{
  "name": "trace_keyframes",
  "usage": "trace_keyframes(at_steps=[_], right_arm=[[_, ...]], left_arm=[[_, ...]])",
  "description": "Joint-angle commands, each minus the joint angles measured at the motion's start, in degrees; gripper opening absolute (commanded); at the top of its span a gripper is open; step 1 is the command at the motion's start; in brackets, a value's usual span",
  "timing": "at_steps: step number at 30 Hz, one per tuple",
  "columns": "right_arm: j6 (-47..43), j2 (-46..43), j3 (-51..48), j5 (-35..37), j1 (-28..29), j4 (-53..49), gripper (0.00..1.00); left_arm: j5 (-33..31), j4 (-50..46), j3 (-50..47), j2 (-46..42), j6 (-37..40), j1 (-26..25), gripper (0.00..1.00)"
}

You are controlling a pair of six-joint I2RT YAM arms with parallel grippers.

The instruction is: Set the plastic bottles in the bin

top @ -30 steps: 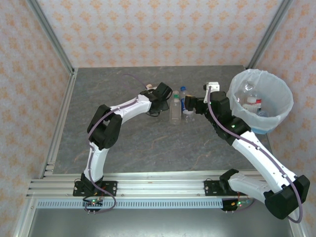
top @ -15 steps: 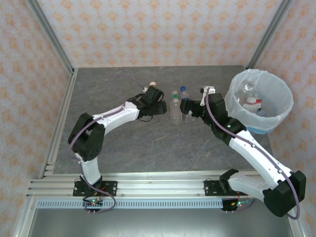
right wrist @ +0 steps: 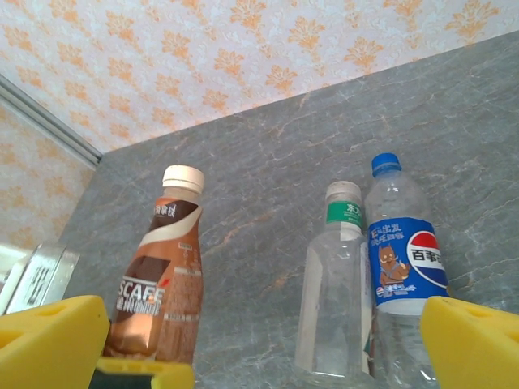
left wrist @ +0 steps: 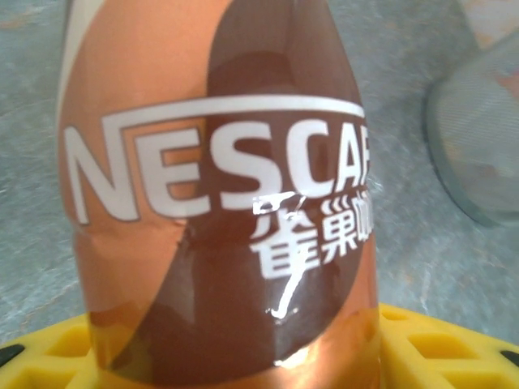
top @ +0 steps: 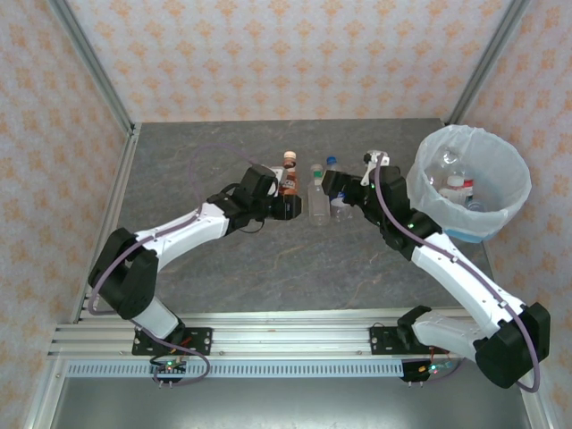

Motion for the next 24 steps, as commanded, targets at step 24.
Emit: trace_keyframes(at_steps=[24], right_arm=[[12.5, 14.9, 17.1, -12.8, -0.6, -4.7, 0.83]], left_arm=[[25.3, 13.8, -4.1, -6.3, 12.2, -0.8, 0.51]])
